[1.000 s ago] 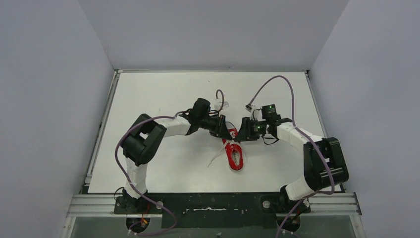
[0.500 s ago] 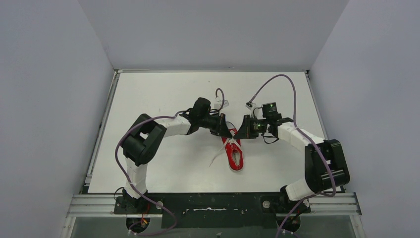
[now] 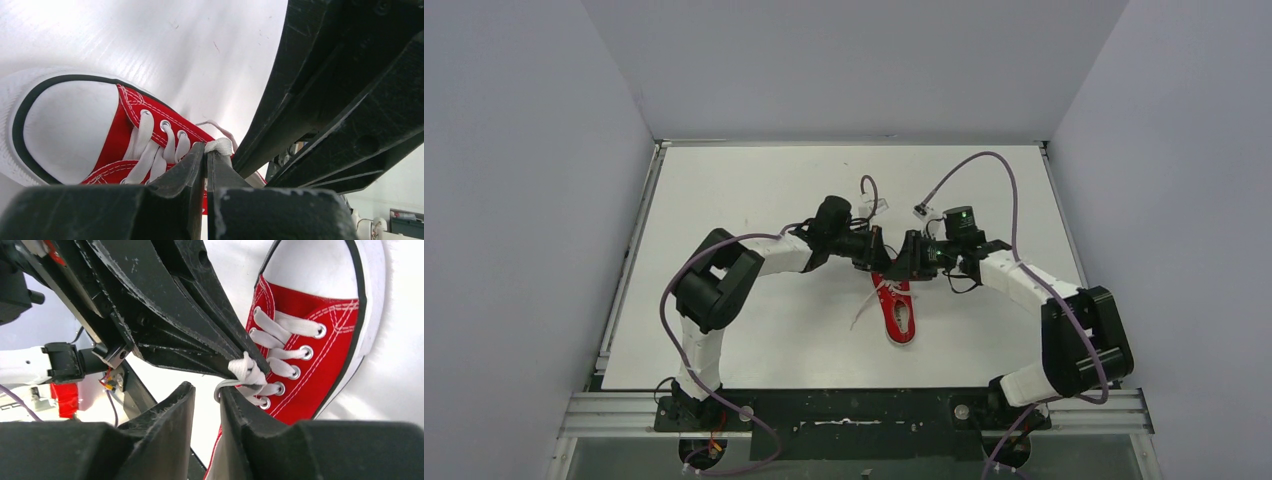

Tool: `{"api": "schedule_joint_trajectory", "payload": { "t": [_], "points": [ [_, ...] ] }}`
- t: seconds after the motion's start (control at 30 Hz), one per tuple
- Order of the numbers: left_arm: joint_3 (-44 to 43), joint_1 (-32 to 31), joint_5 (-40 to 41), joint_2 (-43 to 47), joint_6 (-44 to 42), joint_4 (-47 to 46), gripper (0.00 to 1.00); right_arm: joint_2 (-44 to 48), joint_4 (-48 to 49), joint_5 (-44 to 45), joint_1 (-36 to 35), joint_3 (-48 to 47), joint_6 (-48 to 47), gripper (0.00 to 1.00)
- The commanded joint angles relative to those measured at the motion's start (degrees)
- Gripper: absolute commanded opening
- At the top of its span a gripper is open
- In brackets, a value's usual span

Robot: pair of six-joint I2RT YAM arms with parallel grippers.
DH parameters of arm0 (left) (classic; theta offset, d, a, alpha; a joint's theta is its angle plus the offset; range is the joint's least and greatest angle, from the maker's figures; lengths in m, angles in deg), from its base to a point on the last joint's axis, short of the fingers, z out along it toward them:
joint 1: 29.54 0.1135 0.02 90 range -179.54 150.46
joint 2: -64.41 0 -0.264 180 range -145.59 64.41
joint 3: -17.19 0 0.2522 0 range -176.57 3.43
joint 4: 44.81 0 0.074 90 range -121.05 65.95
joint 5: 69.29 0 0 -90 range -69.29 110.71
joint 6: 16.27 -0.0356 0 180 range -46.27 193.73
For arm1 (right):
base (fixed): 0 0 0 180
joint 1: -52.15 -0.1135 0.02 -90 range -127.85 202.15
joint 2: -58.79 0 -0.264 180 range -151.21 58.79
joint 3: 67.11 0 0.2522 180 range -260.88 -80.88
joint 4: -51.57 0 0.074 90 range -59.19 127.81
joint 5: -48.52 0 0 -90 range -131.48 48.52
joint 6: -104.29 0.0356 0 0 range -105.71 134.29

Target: Tie the shoes

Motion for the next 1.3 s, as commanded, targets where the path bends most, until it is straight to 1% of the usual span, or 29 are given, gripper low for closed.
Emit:
{"api": "schedule_joint_trajectory", "payload": {
  "t": [0.0, 0.07, 0.13, 0.23, 0.3, 0.37, 0.5, 0.6, 0.8, 0.87, 0.93, 1.03, 1.17, 1.27],
  "points": [
    [-0.13, 0.13, -0.40, 0.40, 0.34, -5.99, 0.00, 6.03, -2.09, 0.69, 2.80, 0.52, 3.55, 0.30],
    [0.64, 0.26, -0.22, 0.71, 0.15, -6.26, 0.00, 7.86, -4.96, 0.46, 4.63, 0.93, 2.74, 0.34],
    [0.99, 0.40, -0.37, 0.72, 0.65, -6.93, 0.00, 8.71, -7.58, 0.28, 6.31, 0.98, 1.73, 0.35],
    [1.14, 0.61, -0.54, 0.55, 0.92, -7.44, 0.00, 9.44, -8.61, 0.84, 9.95, 1.08, 2.41, 0.37],
    [1.07, 0.62, -0.62, 0.47, 1.04, -7.54, 0.00, 9.06, -8.75, 2.73, 12.12, 1.01, 3.27, 0.36],
    [0.96, 0.66, -0.79, 0.44, 1.05, -7.62, 0.00, 6.42, -7.21, 1.98, 13.36, 1.01, 3.99, 0.33],
    [0.66, 0.69, -0.96, 0.29, 1.05, -7.59, 0.00, -0.93, -4.06, -2.03, 13.45, -1.04, 2.51, 0.20],
    [0.49, 0.72, -1.26, 0.26, 0.72, -7.26, 0.00, -5.18, -2.71, -3.71, 13.49, -2.77, 0.83, 0.19],
    [0.21, 0.79, -1.32, 0.11, -0.08, -6.27, 0.00, -11.82, 0.35, -11.15, 13.24, -5.96, 0.03, 0.19],
    [-0.01, 0.88, -1.40, 0.02, -0.35, -6.08, 0.00, -12.43, 1.70, -13.14, 12.58, -5.68, 1.05, 0.20],
    [-0.12, 0.96, -1.31, -0.11, -0.58, -5.94, 0.00, -11.80, 2.73, -13.53, 11.28, -4.51, 1.50, 0.24],
    [-0.66, 1.12, -1.38, -0.25, -1.03, -5.31, 0.00, -10.85, 9.45, -15.00, 10.72, -1.03, 5.57, 0.27],
    [-0.90, 1.32, -1.71, -0.16, -1.23, -5.06, 0.00, -10.86, 10.26, -16.34, 9.79, -0.03, 6.30, 0.24],
    [-0.91, 1.40, -1.79, -0.16, -1.19, -5.17, 0.00, -10.63, 9.92, -16.07, 9.65, 0.20, 6.20, 0.18]
  ]
}}
